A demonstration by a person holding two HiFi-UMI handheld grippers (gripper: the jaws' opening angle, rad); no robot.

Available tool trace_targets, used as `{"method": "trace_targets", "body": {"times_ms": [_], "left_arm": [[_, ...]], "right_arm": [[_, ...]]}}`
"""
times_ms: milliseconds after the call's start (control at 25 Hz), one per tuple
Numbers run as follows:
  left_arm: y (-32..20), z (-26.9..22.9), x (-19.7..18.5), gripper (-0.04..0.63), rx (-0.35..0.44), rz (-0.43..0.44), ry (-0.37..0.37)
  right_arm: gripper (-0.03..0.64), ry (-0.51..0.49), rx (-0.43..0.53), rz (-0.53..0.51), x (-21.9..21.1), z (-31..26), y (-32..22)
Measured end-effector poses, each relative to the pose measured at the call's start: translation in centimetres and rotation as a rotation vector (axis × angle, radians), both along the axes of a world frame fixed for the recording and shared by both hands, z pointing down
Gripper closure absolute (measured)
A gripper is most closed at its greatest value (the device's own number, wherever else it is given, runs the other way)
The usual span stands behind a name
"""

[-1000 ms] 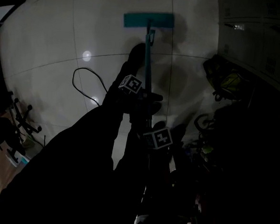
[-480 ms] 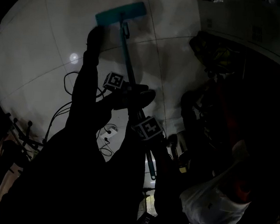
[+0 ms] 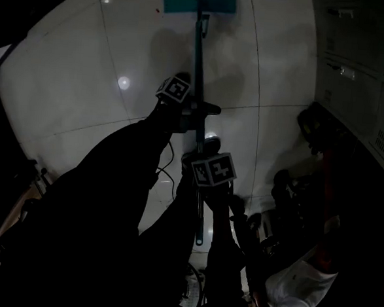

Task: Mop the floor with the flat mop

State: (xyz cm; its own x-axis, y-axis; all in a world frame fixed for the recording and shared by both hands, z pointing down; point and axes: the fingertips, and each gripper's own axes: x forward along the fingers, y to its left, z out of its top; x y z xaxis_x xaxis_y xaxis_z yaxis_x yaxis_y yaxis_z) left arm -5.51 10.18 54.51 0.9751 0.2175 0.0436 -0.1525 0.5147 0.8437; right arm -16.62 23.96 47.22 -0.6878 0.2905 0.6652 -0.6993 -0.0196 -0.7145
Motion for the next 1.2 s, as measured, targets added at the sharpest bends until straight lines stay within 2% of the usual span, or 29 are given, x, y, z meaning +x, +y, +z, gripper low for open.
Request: {"method": "trace_targets", "body": {"times_ms": [160, 280, 400, 480, 600, 720, 1000, 1200], "left_arm": [[-7.7, 1.6, -1.8, 0.554, 0.050, -0.014, -0.029], [-11.8, 2.7, -2.1, 0.554, 0.080, -0.043, -0.041], [-13.6, 3.3, -1.6, 0.557, 0.109, -0.065, -0.054], [-12.9, 3.0, -1.0, 0.557, 0.124, -0.070, -0.047], [-9.1, 1.8, 0.1, 0.554, 0.131, -0.054, -0.017], [-2.9, 0.5, 0.8, 0.554, 0.123, -0.036, -0.002], [15.3, -1.2, 1.7, 0.555, 0.025, 0.020, -0.016], [24.5, -2.2, 0.7, 0.555, -0.049, 0.073, -0.034]], "right_arm": [[0.511, -0.009, 0.022, 0.044, -2.2, 1.7, -7.6], [0.511, 0.004, 0.044, 0.046, -2.6, 3.0, -11.4], [0.511, 0.015, 0.058, 0.031, -2.0, 3.7, -12.7], [0.511, 0.016, 0.059, 0.023, -1.2, 3.3, -11.9], [0.511, 0.022, 0.059, 0.007, 0.0, 2.2, -7.9], [0.511, 0.034, 0.048, -0.010, 1.0, 0.8, -1.7], [0.511, 0.040, -0.025, -0.025, 1.9, -2.1, 15.7], [0.508, -0.034, -0.044, 0.020, -0.4, -4.7, 22.5]]}}
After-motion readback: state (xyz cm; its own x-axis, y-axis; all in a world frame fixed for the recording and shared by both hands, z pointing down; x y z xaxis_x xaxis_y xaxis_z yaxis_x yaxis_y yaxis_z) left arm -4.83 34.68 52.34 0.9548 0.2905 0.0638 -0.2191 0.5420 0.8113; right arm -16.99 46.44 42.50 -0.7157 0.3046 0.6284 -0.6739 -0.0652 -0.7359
